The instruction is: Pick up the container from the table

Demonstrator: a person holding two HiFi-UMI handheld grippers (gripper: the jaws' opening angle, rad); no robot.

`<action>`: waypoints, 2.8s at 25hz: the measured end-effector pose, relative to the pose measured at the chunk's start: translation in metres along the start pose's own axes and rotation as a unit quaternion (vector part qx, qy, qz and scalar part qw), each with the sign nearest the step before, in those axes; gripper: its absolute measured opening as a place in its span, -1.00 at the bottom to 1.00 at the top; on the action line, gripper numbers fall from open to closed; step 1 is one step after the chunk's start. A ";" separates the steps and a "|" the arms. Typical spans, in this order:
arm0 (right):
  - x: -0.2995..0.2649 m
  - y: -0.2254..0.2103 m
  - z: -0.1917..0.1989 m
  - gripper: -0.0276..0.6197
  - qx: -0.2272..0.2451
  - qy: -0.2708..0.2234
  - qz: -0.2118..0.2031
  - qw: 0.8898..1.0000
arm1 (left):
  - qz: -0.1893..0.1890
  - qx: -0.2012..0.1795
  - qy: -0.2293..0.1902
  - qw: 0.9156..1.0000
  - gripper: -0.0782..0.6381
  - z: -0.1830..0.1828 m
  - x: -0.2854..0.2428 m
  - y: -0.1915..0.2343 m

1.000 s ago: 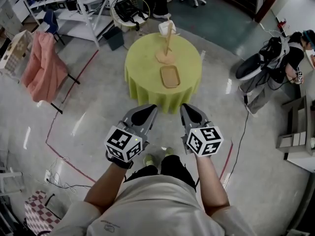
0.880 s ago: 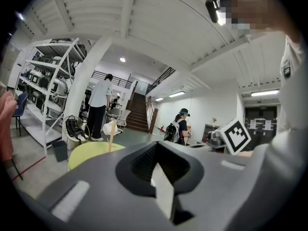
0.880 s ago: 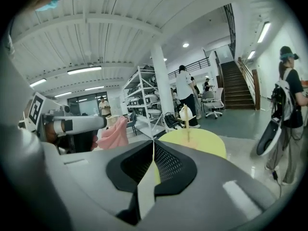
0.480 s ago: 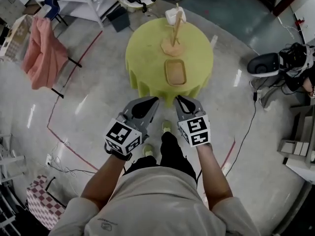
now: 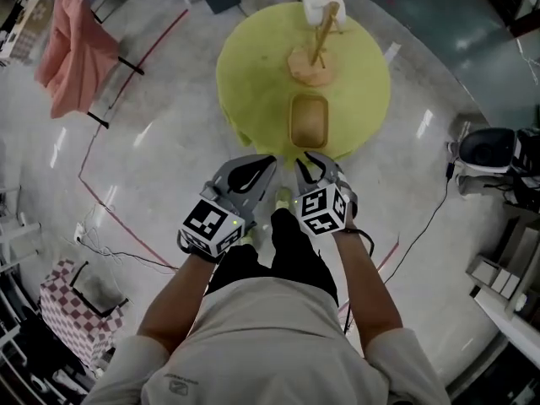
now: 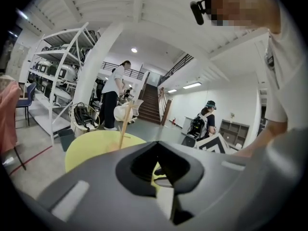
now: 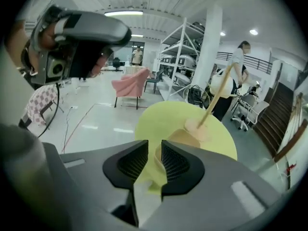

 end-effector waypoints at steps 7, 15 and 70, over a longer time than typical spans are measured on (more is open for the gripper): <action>-0.053 -0.009 0.042 -0.66 0.088 0.050 -0.039 0.994 | -0.037 0.022 0.023 0.999 -0.76 0.031 -0.028 0.028; -0.096 -0.003 0.074 -0.66 0.169 0.095 -0.073 0.978 | -0.067 0.042 0.036 0.996 -0.76 0.052 -0.035 0.055; 0.026 0.096 -0.091 -0.81 0.158 0.049 -0.016 0.986 | -0.030 -0.015 -0.017 0.999 -0.76 -0.006 0.091 0.033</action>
Point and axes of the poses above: the fingertips, and each gripper's own axes: x backward along the fingers, y to its left, z out of its underside, the point moved 1 cm from there along x, backward along the fingers, and after that the axes turned 8 degrees about -y, right-handed, at the moved point
